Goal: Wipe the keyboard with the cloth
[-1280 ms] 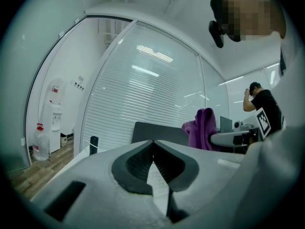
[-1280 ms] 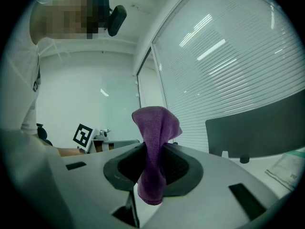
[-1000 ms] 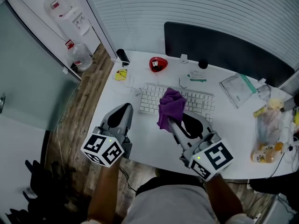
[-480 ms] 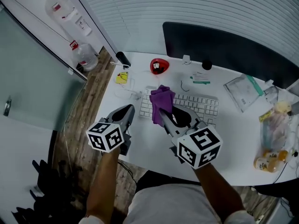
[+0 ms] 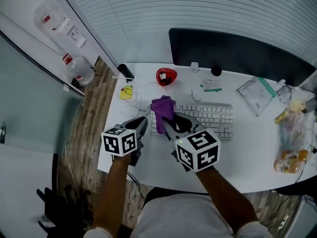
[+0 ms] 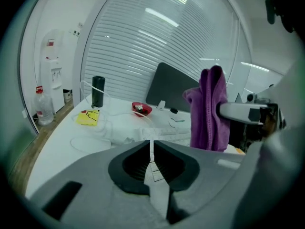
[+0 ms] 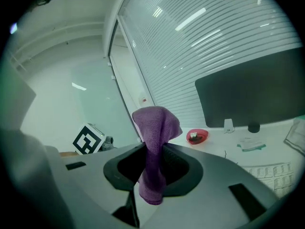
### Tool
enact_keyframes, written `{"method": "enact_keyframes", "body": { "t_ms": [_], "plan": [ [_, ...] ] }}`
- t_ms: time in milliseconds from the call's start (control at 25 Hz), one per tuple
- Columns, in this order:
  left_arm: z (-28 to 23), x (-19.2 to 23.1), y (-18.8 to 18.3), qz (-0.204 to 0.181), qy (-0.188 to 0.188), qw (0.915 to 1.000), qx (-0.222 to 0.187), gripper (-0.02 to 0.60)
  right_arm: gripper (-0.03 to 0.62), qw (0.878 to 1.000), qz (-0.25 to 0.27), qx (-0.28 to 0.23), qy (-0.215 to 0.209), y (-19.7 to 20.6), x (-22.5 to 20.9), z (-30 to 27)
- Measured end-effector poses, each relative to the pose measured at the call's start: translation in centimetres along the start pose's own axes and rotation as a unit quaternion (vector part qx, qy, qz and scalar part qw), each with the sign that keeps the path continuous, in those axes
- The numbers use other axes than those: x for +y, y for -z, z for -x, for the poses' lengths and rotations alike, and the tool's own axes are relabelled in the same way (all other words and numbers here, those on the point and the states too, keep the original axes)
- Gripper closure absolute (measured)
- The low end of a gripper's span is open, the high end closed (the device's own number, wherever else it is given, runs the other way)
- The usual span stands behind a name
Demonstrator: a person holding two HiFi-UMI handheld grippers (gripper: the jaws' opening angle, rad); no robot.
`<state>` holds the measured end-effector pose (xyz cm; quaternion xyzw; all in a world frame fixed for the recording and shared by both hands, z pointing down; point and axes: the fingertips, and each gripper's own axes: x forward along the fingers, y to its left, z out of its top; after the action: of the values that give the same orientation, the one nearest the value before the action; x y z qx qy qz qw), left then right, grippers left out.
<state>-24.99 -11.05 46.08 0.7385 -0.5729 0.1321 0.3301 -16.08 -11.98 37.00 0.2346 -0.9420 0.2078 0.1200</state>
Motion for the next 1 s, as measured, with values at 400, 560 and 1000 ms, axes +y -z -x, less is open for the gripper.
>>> {"method": "enact_keyframes", "body": {
  "t_ms": [400,560,1000],
  "plan": [
    [-3.0,2.2,0.8,-0.006,0.042,0.9968,0.067,0.465,0.51,0.997,0.001,0.041,0.059,0.6,-1.6,-5.1],
    [-4.5,2.4,1.5,-0.001,0.06,0.9923,0.108,0.433,0.51,0.995,-0.003,0.07,0.072,1.4,-2.8,-6.6],
    [-5.6,2.9,1.8,0.081,0.156,0.973,0.15,0.414,0.51,0.986,-0.052,0.141,0.066,3.2,-3.7,-9.4]
  ]
}}
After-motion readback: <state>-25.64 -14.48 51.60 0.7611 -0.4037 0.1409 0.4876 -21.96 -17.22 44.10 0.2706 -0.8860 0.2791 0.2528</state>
